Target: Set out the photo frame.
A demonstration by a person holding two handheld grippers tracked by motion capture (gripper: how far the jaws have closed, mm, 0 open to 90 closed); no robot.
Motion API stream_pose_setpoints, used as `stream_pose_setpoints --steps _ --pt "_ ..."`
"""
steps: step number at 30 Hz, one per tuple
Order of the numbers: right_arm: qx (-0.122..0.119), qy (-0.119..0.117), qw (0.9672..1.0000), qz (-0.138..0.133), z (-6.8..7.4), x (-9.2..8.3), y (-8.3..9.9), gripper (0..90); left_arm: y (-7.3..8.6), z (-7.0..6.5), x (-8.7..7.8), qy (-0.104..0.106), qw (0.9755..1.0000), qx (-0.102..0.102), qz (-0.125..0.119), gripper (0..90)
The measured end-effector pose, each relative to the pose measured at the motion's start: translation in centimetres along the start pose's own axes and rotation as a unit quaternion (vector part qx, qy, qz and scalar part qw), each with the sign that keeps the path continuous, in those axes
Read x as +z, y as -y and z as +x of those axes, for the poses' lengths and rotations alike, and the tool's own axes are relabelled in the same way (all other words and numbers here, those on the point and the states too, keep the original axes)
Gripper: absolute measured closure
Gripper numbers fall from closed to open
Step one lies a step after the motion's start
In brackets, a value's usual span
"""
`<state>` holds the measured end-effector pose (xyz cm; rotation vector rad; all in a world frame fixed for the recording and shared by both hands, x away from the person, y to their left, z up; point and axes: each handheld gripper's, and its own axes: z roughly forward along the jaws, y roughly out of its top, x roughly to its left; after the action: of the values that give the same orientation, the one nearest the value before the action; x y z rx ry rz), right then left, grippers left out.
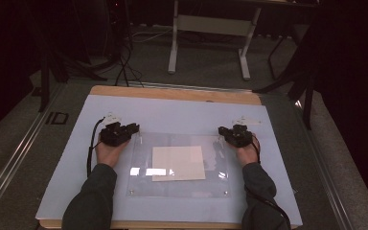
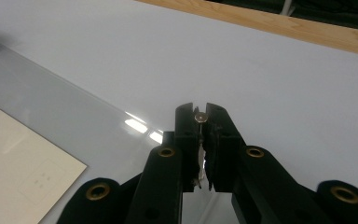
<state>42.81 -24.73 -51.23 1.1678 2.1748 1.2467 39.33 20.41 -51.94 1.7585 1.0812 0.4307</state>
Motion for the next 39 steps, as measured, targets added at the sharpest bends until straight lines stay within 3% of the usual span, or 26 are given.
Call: stream_pose_setpoints --steps 8,12,15,23,39 --pt "0.001 -0.001 1.0000 0.000 0.0 0.0 0.0 84.0 -0.4 -0.2 1.1 -0.005 0.9999 0.005 0.012 76.6" --pt "0.001 -0.003 1.0000 -0.001 -0.1 0.0 0.1 84.1 -0.6 -0.2 1.5 -0.007 0.9998 0.007 0.016 82.4" --pt "0.002 -0.005 1.0000 -0.003 -0.1 0.0 0.1 84.1 -0.5 -0.3 1.5 -0.009 0.9997 0.014 0.016 83.3" --pt "0.007 -0.008 0.9999 0.000 -0.2 0.0 0.1 84.1 -0.4 -0.1 1.5 -0.002 0.9999 0.006 0.012 82.4" --pt "0.006 -0.007 0.9999 0.005 -0.1 -0.1 0.1 84.2 -0.3 -0.2 1.6 -0.007 0.9997 0.016 0.017 82.3"
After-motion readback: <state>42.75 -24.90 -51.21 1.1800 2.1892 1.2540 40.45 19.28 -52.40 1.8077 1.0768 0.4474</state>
